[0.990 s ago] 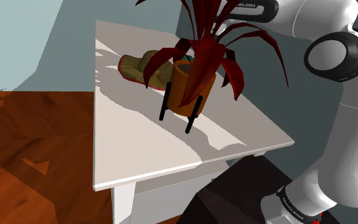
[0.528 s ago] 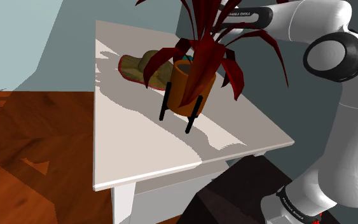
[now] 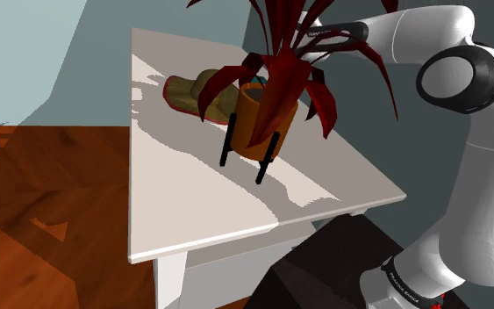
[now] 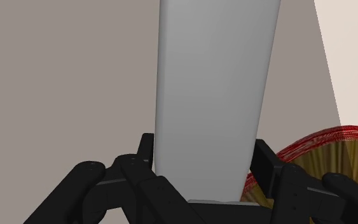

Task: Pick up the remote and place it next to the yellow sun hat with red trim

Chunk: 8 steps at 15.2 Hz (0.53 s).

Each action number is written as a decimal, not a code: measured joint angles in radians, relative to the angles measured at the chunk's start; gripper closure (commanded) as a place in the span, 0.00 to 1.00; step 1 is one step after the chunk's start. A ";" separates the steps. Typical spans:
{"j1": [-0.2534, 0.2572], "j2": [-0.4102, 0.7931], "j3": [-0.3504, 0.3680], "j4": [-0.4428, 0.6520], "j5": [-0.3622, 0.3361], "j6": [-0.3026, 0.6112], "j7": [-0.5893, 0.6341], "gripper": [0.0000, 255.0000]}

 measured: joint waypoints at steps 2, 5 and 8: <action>0.000 0.002 0.000 -0.027 0.001 0.030 -0.001 1.00; -0.001 0.017 0.001 -0.044 0.003 0.062 -0.003 1.00; 0.000 0.031 0.003 -0.064 0.004 0.095 -0.003 1.00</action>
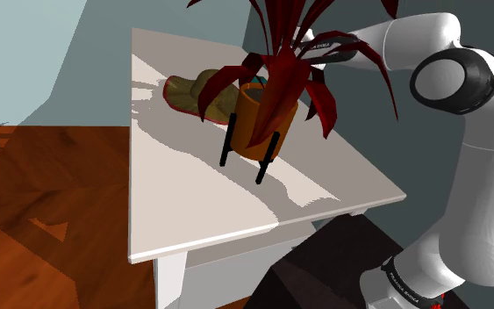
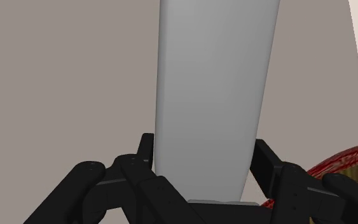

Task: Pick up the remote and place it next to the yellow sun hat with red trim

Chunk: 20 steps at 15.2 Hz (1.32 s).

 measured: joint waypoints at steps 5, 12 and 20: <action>0.000 0.019 0.002 -0.028 0.003 0.052 -0.001 1.00; -0.001 0.025 0.001 -0.031 0.004 0.065 -0.003 0.00; -0.002 0.015 0.000 -0.013 0.002 0.029 -0.002 0.00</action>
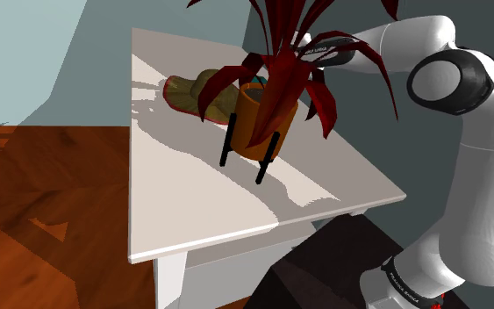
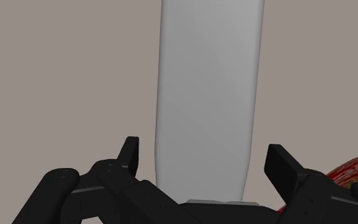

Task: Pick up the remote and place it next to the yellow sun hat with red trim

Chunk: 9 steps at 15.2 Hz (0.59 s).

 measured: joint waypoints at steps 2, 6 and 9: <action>0.002 -0.016 -0.001 0.028 -0.003 -0.044 0.004 0.00; 0.002 -0.028 -0.002 0.039 -0.004 -0.067 0.003 0.00; 0.002 -0.028 -0.002 0.040 -0.004 -0.069 0.004 0.00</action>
